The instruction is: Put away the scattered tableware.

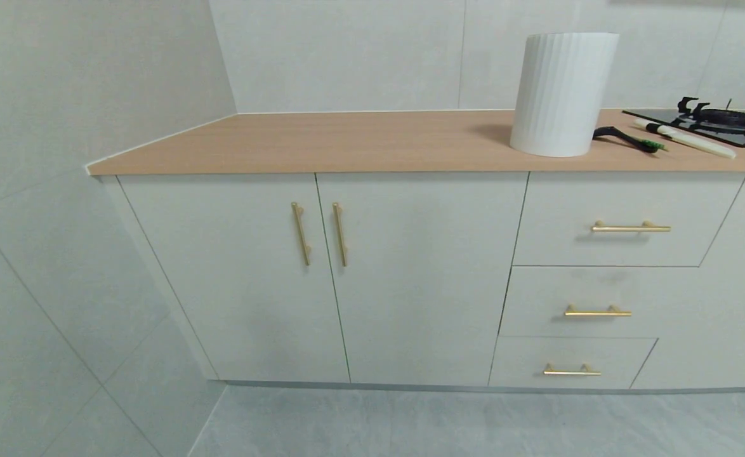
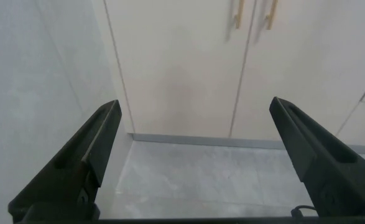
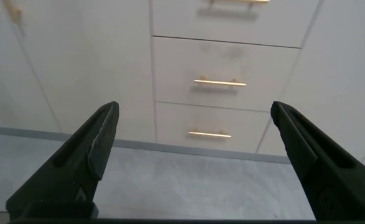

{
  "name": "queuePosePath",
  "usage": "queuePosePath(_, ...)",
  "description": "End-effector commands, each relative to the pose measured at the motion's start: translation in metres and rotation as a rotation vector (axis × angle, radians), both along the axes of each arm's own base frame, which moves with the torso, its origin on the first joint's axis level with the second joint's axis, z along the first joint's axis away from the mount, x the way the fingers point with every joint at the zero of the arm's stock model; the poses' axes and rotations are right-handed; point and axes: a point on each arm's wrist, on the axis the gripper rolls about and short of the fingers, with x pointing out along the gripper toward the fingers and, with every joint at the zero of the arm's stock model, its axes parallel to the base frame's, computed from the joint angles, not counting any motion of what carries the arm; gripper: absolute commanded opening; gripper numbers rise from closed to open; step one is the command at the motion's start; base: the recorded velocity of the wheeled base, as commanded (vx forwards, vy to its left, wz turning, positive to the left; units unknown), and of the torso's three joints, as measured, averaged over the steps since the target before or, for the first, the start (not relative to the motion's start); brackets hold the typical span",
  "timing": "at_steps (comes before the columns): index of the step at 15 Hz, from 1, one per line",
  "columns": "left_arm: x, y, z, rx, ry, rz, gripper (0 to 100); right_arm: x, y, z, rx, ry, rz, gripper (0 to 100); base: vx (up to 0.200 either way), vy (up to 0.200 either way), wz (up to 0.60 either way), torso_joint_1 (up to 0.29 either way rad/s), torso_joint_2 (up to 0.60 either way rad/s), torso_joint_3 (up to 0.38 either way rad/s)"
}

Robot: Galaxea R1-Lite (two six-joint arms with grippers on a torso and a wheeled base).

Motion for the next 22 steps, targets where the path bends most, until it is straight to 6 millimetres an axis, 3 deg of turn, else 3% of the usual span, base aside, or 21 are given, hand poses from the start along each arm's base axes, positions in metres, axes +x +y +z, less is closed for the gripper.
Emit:
queuePosePath(1, 0.0001, 0.0, 0.0001, 0.0, 0.001, 0.0, 100, 0.0002, 0.0, 0.0, 0.0, 0.002, 0.0, 100, 0.0, -0.2, 0.0, -0.002, 0.01, 0.002)
queuePosePath(6, 0.0001, 0.0, 0.0001, 0.0, 0.001, 0.0, 100, 0.0002, 0.0, 0.0, 0.0, 0.002, 0.0, 100, 0.0, -0.2, 0.0, 0.002, 0.0, 0.001)
queuePosePath(12, 0.0001, 0.0, 0.0001, 0.0, 0.001, 0.0, 100, 0.0002, 0.0, 0.0, 0.001, 0.003, 0.0, 100, 0.0, 0.0, 0.0, 0.0, 0.0, 0.0)
queuePosePath(18, 0.0001, 0.0, 0.0001, 0.0, 0.001, 0.0, 100, 0.0002, 0.0, 0.0002, 0.001, 0.001, 0.0, 100, 0.2, 0.0, 0.0, 0.002, 0.0, 0.002)
queuePosePath(22, 0.0001, 0.0, 0.0001, 0.0, 0.001, 0.0, 100, 0.0002, 0.0, 0.0, 0.0, 0.002, -0.002, 100, 0.0, 0.0, 0.0, 0.0, 0.0, 0.0)
